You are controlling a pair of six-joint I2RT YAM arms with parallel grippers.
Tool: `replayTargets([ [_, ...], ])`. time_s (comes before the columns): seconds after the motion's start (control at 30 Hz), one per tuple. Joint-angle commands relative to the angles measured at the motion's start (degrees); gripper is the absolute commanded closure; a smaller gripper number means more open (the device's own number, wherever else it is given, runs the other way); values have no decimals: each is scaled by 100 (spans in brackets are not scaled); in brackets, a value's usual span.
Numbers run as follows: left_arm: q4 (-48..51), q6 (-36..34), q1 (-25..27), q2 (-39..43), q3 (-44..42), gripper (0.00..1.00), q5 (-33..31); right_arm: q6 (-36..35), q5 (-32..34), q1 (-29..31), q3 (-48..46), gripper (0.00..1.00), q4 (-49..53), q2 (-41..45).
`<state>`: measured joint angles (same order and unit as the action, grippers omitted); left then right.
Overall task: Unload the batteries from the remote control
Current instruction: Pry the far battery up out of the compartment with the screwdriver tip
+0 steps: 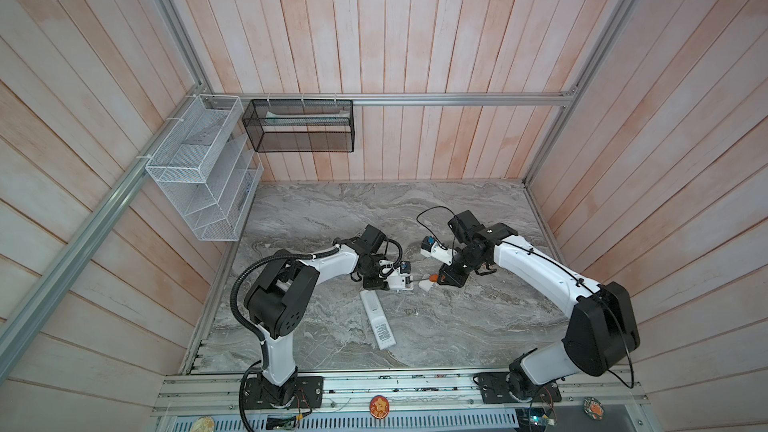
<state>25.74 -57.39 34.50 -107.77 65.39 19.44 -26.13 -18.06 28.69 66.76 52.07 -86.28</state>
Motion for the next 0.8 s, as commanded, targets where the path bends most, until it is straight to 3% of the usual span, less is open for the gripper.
replayTargets([
  [0.0, 238, -10, 22, -131, -122, 66, 49, 11, -295, 38, 42, 100, 59, 199],
  [0.77, 265, -9, 22, -175, -105, 66, 56, 97, -32, 111, 245, 100, 231, 234],
])
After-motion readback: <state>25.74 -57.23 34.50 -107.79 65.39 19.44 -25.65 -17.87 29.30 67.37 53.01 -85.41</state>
